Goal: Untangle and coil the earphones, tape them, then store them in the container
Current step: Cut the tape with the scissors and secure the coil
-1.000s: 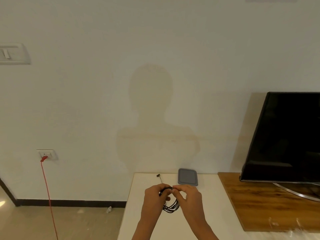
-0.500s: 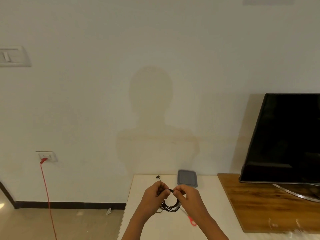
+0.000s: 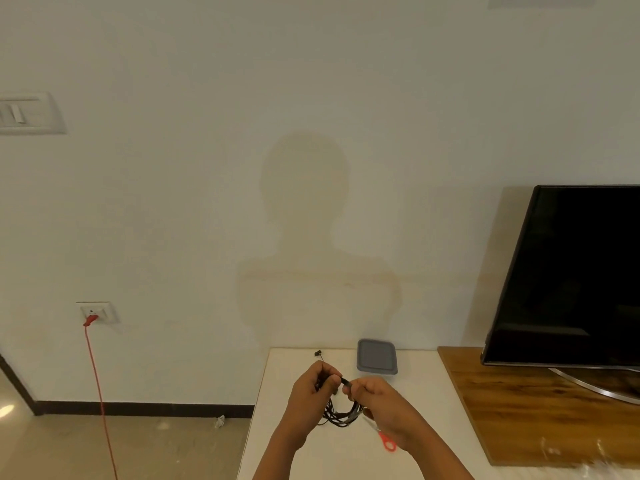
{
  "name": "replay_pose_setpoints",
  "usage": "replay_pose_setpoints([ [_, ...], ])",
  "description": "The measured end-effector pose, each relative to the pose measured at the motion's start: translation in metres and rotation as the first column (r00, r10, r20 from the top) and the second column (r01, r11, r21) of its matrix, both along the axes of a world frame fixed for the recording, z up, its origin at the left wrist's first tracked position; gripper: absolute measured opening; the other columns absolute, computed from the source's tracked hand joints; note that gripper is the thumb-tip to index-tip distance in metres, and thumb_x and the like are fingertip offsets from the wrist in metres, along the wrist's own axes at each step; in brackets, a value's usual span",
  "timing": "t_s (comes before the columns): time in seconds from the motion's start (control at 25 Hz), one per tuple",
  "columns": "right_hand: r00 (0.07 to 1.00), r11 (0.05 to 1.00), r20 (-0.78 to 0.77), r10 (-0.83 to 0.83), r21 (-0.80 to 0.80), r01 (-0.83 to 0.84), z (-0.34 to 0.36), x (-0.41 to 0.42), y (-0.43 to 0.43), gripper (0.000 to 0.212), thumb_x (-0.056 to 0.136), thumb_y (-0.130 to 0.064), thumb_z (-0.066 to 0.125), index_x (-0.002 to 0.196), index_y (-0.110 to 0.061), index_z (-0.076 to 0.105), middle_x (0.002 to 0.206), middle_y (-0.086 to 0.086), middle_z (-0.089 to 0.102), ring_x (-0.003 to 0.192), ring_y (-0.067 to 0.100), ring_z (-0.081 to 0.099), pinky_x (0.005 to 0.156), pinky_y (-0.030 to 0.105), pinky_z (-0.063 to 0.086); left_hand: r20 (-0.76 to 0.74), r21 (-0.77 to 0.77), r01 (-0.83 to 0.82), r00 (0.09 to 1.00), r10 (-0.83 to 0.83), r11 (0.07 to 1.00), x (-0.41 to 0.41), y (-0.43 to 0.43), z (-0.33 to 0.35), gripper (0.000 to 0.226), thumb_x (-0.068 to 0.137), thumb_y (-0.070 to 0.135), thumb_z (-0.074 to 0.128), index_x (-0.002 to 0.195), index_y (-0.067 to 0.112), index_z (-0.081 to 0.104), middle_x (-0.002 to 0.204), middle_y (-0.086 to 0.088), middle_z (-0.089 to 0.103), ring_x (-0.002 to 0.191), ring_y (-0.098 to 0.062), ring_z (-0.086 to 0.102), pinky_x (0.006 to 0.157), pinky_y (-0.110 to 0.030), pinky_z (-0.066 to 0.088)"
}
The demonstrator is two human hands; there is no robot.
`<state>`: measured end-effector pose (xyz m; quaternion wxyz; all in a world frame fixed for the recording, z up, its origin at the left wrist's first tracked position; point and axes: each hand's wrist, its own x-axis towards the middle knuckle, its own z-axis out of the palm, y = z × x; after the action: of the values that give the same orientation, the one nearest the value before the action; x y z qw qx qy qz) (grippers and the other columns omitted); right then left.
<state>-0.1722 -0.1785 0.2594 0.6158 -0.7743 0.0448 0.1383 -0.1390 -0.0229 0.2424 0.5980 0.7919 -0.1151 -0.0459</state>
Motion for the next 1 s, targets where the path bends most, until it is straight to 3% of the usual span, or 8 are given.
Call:
replay_pose_setpoints([
  [0.24, 0.986, 0.897, -0.164, -0.042, 0.429, 0.109, 0.002, 0.001, 0.005, 0.025, 0.100, -0.017, 0.040, 0.087, -0.009, 0.060, 0.078, 0.002, 0.057, 0.069, 0.012, 0.050, 0.068, 0.023, 0.041, -0.003, -0.076, -0.134, 0.991, 0.135, 0.988, -0.006, -0.013, -0.005, 0.011, 0.093, 0.013, 0.054, 0.084, 0.013, 0.060, 0.077, 0.004, 0.066, 0.069, 0.001, 0.056, 0.068, -0.013, 0.046],
  [0.32, 0.979, 0.866, -0.192, -0.065, 0.477, 0.151, 0.001, 0.000, 0.007, 0.020, 0.096, -0.016, 0.046, 0.084, -0.010, 0.060, 0.075, 0.003, 0.056, 0.069, 0.013, 0.048, 0.069, 0.026, 0.039, 0.025, -0.068, -0.177, 0.983, 0.179, 0.982, -0.007, -0.017, -0.004, 0.010, 0.093, 0.011, 0.055, 0.083, 0.012, 0.060, 0.074, 0.004, 0.065, 0.065, 0.003, 0.055, 0.066, -0.011, 0.045],
  [0.36, 0.982, 0.887, -0.166, -0.088, 0.435, 0.153, 0.000, 0.000, 0.008, 0.016, 0.093, -0.016, 0.049, 0.083, -0.010, 0.060, 0.075, 0.004, 0.055, 0.070, 0.013, 0.048, 0.071, 0.027, 0.039, 0.040, -0.060, -0.185, 0.982, 0.187, 0.981, -0.007, -0.018, -0.004, 0.010, 0.092, 0.011, 0.056, 0.083, 0.011, 0.060, 0.073, 0.004, 0.065, 0.064, 0.003, 0.054, 0.065, -0.011, 0.044],
  [0.48, 0.990, 0.990, 0.059, -0.131, 0.055, 0.128, -0.005, 0.003, 0.012, 0.014, 0.088, -0.024, 0.058, 0.079, -0.014, 0.062, 0.072, -0.001, 0.055, 0.071, 0.011, 0.049, 0.072, 0.027, 0.041, 0.059, -0.036, -0.186, 0.980, 0.188, 0.982, -0.007, -0.021, -0.002, 0.009, 0.093, 0.008, 0.056, 0.084, 0.008, 0.060, 0.073, 0.002, 0.062, 0.060, 0.004, 0.051, 0.062, -0.012, 0.043],
  [0.6, 0.955, 0.972, 0.247, -0.161, -0.127, 0.197, -0.009, 0.006, 0.014, 0.022, 0.090, -0.029, 0.059, 0.074, -0.014, 0.065, 0.067, 0.001, 0.060, 0.065, 0.012, 0.053, 0.065, 0.030, 0.044, 0.057, -0.033, -0.196, 0.979, 0.197, 0.980, -0.008, -0.023, -0.002, 0.010, 0.093, 0.007, 0.054, 0.085, 0.008, 0.060, 0.072, 0.003, 0.061, 0.059, 0.005, 0.051, 0.061, -0.012, 0.043],
  [0.72, 0.940, 0.961, 0.245, -0.237, -0.081, 0.264, -0.007, 0.005, 0.015, 0.027, 0.093, -0.026, 0.054, 0.078, -0.010, 0.068, 0.074, 0.005, 0.066, 0.074, 0.017, 0.060, 0.071, 0.032, 0.048, 0.036, -0.066, -0.196, 0.979, 0.199, 0.978, -0.009, -0.026, -0.001, 0.011, 0.093, 0.009, 0.054, 0.084, 0.008, 0.060, 0.072, 0.002, 0.061, 0.059, 0.003, 0.049, 0.061, -0.013, 0.042],
  [0.84, 0.936, 0.941, 0.113, -0.332, 0.100, 0.322, -0.002, 0.004, 0.019, 0.030, 0.093, -0.020, 0.050, 0.068, -0.013, 0.063, 0.067, 0.000, 0.057, 0.069, 0.013, 0.050, 0.070, 0.027, 0.041, 0.008, -0.101, -0.198, 0.980, 0.200, 0.975, -0.010, -0.028, -0.001, 0.012, 0.094, 0.012, 0.053, 0.083, 0.011, 0.059, 0.071, 0.004, 0.059, 0.059, 0.003, 0.048, 0.061, -0.014, 0.043],
  [1.0, 0.928, 0.923, 0.051, -0.370, 0.131, 0.361, -0.001, 0.007, 0.021, 0.029, 0.091, -0.013, 0.047, 0.065, -0.012, 0.058, 0.066, 0.001, 0.053, 0.069, 0.015, 0.046, 0.066, 0.028, 0.036, 0.003, -0.101, -0.175, 0.984, 0.176, 0.979, -0.011, -0.028, -0.001, 0.012, 0.094, 0.014, 0.053, 0.084, 0.011, 0.058, 0.072, 0.004, 0.058, 0.060, 0.002, 0.047, 0.061, -0.014, 0.042],
])
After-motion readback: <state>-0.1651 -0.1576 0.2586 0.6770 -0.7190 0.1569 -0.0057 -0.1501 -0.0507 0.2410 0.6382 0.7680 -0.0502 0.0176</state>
